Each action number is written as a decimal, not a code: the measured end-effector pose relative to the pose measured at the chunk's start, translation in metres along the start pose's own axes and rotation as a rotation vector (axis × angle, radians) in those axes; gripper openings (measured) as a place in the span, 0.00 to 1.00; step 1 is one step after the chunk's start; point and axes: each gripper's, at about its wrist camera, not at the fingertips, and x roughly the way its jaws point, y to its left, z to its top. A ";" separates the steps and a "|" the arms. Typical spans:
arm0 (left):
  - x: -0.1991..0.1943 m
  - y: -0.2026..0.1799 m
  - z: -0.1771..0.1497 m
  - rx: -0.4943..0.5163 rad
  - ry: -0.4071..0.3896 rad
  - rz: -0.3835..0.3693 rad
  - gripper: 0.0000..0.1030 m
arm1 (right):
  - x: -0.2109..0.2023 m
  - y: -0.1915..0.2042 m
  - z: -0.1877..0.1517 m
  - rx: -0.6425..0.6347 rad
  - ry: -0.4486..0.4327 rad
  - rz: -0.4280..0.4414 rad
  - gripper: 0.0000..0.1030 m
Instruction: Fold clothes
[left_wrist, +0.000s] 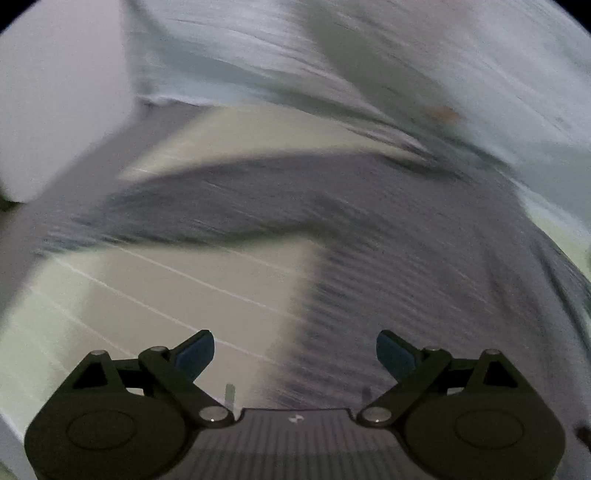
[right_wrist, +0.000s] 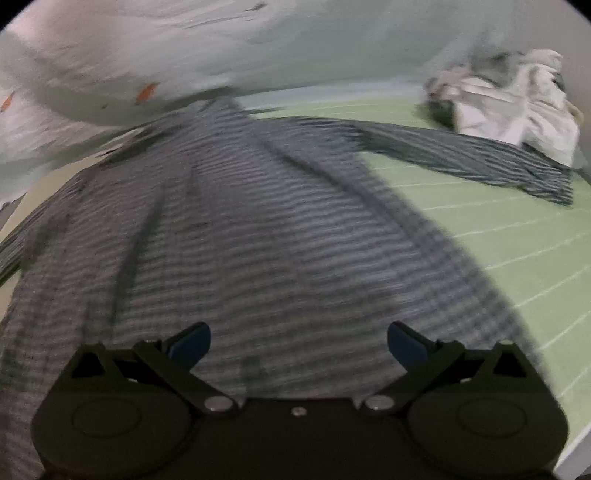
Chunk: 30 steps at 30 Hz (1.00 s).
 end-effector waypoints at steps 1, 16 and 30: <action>0.002 -0.025 -0.009 0.038 0.022 -0.027 0.92 | 0.002 -0.016 0.004 0.012 0.000 -0.010 1.00; 0.043 -0.221 -0.025 0.164 0.069 -0.029 0.92 | 0.105 -0.171 0.152 0.108 -0.172 -0.055 1.00; 0.076 -0.268 0.004 0.199 0.127 0.053 0.92 | 0.193 -0.149 0.162 -0.023 -0.087 -0.097 1.00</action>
